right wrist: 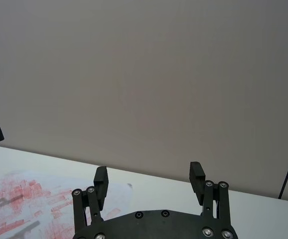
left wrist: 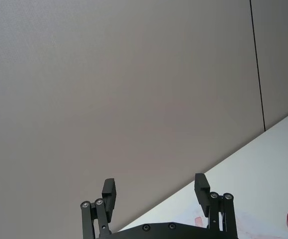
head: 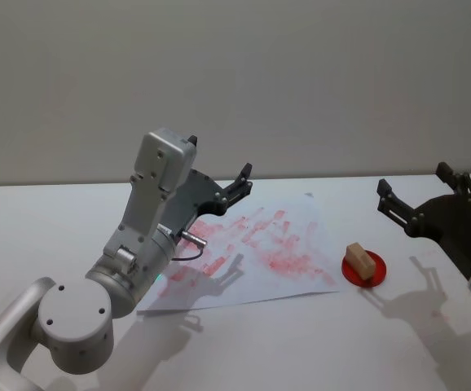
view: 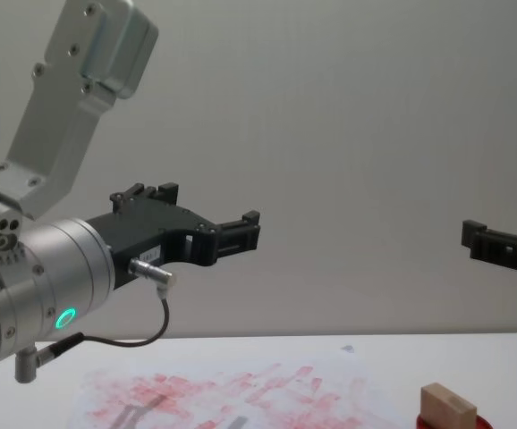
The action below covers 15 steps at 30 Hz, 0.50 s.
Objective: Use the one hand to pick up the stamp and affix it onto the A4 paper.
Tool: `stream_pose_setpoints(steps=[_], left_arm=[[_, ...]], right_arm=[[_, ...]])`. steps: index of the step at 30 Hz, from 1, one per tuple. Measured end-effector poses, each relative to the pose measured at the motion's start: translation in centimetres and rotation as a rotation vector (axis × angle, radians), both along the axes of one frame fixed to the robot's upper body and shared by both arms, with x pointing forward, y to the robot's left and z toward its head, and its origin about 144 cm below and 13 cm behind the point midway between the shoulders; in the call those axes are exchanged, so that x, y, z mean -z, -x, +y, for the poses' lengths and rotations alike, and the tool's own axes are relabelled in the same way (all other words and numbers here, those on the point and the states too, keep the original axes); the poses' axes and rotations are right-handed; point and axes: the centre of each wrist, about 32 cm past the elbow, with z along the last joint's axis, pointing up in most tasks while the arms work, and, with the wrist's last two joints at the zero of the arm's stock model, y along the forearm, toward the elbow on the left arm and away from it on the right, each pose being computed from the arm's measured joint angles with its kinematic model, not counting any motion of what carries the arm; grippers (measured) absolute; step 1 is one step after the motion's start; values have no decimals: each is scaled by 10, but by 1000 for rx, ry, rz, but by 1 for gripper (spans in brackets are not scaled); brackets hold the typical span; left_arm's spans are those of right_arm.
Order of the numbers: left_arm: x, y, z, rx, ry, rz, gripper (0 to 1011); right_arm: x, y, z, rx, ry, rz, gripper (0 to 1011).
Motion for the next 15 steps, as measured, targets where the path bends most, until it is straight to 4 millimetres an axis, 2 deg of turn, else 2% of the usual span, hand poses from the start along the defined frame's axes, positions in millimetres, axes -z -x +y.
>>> stream_pose_setpoints(steps=[15], left_arm=[[0, 0, 0, 0, 0, 0, 1001]], right_arm=[[2, 6, -5, 1, -4, 13, 1001]])
